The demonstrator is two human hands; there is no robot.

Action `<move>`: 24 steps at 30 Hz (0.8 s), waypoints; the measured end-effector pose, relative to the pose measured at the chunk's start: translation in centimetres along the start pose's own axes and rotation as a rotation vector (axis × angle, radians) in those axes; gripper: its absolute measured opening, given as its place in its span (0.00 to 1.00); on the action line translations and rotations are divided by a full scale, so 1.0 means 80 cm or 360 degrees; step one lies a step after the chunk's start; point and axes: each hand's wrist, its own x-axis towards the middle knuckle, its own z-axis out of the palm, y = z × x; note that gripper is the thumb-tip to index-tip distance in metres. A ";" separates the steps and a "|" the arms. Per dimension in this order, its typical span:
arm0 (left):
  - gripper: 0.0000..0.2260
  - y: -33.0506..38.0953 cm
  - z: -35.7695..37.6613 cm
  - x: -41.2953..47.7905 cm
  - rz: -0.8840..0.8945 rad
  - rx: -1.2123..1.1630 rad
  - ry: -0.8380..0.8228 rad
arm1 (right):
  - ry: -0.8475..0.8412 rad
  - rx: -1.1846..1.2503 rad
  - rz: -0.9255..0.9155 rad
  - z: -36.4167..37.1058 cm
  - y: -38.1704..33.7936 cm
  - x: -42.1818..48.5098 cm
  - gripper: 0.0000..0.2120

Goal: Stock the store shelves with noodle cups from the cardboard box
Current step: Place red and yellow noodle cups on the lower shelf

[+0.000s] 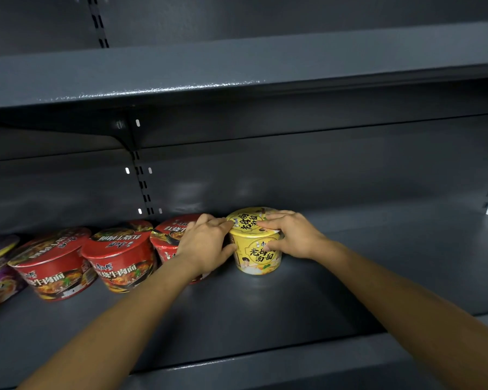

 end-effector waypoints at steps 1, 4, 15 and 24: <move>0.27 0.001 0.000 0.001 0.0006 -0.0002 -0.0005 | 0.0001 -0.0006 0.0001 -0.001 0.001 -0.001 0.32; 0.28 0.006 0.004 0.004 0.0012 -0.0021 -0.0012 | 0.0000 -0.0005 0.0017 -0.004 0.004 -0.003 0.32; 0.25 0.009 0.003 0.012 -0.0018 -0.0022 0.0040 | -0.0081 0.0121 -0.0017 -0.009 0.012 -0.008 0.33; 0.22 0.021 0.005 0.017 0.0189 -0.0188 0.0091 | -0.0048 0.0163 -0.0054 -0.003 0.019 -0.008 0.28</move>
